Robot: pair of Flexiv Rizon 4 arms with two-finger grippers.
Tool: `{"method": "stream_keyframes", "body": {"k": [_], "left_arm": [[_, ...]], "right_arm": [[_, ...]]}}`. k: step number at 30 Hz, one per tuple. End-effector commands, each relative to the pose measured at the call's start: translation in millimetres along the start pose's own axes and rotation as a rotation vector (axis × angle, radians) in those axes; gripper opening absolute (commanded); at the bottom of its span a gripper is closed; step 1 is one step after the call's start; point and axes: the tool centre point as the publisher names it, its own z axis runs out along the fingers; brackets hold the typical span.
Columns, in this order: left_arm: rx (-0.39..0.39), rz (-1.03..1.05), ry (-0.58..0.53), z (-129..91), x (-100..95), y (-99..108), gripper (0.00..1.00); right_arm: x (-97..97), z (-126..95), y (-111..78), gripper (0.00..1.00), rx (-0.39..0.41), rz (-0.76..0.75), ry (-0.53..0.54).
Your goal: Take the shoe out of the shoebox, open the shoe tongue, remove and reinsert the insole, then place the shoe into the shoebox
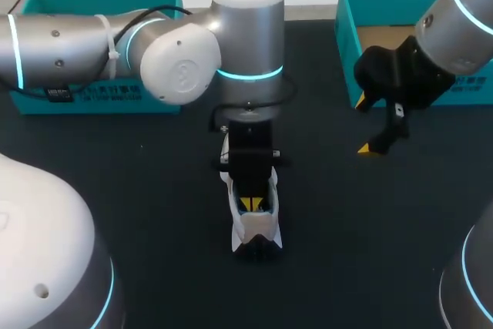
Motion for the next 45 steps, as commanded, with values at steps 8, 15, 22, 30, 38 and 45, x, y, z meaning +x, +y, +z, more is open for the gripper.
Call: {"method": "stream_keyframes", "body": {"k": [8, 15, 22, 30, 38, 45], "left_arm": [[-0.056, -0.045, 0.026, 35.1, -5.5, 20.9, 0.00], [-0.041, -0.047, -0.019, -0.4, 1.9, 12.3, 0.00], [0.047, 0.003, -0.017, -4.2, 1.9, -6.6, 0.00], [0.114, 0.019, 0.002, 9.7, 0.0, -12.3, 0.00], [0.130, 0.007, 0.016, 27.1, 0.8, -3.3, 0.00], [0.089, -0.007, -0.009, 45.8, -0.2, 5.0, 0.00]], "right_arm": [[-0.7, 1.5, 0.7, 1.00, 0.002, 0.000, 0.001], [-0.7, 1.5, 0.7, 1.00, 0.002, 0.000, 0.001], [-0.7, 1.5, 0.7, 1.00, 0.002, 0.000, 0.001], [-0.7, 1.5, 0.7, 1.00, 0.002, 0.000, 0.001], [-0.7, 1.5, 0.7, 1.00, 0.002, 0.000, 0.001], [-0.7, 1.5, 0.7, 1.00, 0.002, 0.000, 0.001]]}}
